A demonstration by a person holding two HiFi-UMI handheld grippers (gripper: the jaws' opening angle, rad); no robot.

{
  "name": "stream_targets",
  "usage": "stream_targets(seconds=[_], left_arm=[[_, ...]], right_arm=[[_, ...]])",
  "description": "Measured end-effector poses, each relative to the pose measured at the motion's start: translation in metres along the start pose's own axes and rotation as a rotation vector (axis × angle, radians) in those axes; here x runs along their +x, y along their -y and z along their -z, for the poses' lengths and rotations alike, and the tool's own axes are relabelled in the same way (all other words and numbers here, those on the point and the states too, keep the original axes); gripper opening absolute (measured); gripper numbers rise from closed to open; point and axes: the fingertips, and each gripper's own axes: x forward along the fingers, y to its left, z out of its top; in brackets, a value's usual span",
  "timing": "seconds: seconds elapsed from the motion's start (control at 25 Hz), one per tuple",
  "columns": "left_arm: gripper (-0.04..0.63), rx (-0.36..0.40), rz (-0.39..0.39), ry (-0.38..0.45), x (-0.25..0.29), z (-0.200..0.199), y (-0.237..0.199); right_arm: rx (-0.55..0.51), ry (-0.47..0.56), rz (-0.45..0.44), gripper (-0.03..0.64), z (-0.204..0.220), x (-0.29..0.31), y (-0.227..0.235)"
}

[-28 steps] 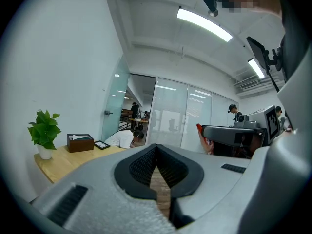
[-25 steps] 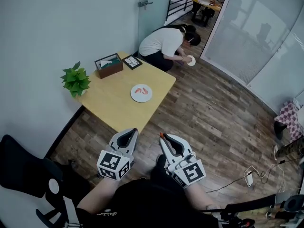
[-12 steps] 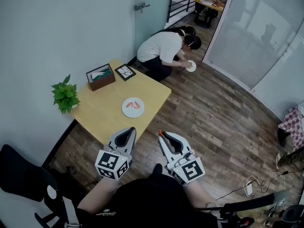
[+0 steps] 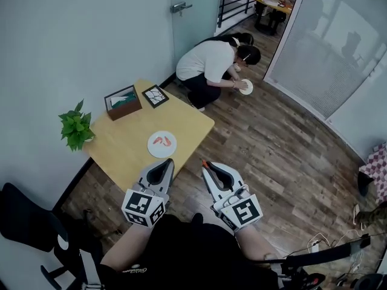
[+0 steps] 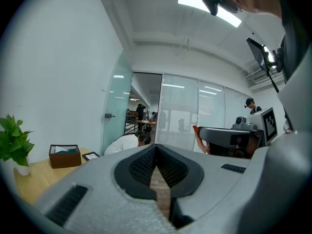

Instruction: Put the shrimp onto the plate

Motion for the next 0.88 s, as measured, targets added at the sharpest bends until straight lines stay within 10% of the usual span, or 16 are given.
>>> stream_targets(seconds=[0.88], left_arm=[[0.001,0.002,-0.038,0.030,-0.005,-0.017,-0.074]], right_arm=[[-0.015,0.006,-0.053,0.043,-0.010,0.078,-0.023]])
